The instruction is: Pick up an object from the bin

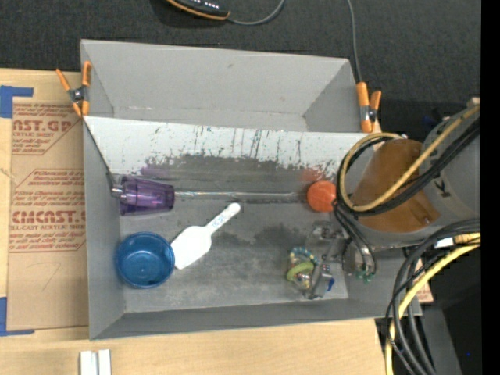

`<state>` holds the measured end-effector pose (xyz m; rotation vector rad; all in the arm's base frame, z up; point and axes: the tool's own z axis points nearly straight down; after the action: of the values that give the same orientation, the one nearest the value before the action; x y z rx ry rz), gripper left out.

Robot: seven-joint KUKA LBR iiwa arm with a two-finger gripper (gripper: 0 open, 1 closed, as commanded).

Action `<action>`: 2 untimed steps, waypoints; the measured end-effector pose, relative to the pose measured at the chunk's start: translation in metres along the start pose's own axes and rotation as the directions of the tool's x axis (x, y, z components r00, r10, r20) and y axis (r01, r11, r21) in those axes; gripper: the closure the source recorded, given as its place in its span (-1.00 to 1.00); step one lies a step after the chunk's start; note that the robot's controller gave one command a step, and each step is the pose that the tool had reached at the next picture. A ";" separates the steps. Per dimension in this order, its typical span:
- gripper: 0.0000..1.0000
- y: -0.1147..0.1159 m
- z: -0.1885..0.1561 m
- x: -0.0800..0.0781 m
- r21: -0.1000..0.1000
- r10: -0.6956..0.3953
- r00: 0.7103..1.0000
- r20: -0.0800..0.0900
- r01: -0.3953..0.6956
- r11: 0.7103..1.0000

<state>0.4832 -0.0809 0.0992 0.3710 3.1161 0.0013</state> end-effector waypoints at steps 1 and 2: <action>-1.00 0.000 0.030 -0.002 0.001 0.147 0.989 0.001 -0.147 0.989; 1.00 -0.001 0.028 -0.002 0.001 0.106 0.994 0.008 -0.106 0.994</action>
Offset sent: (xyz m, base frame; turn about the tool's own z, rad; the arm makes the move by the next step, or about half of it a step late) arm -0.0011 -0.0019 -0.0292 0.0861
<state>0.4853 -0.0828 0.0714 0.5339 3.0845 -0.0017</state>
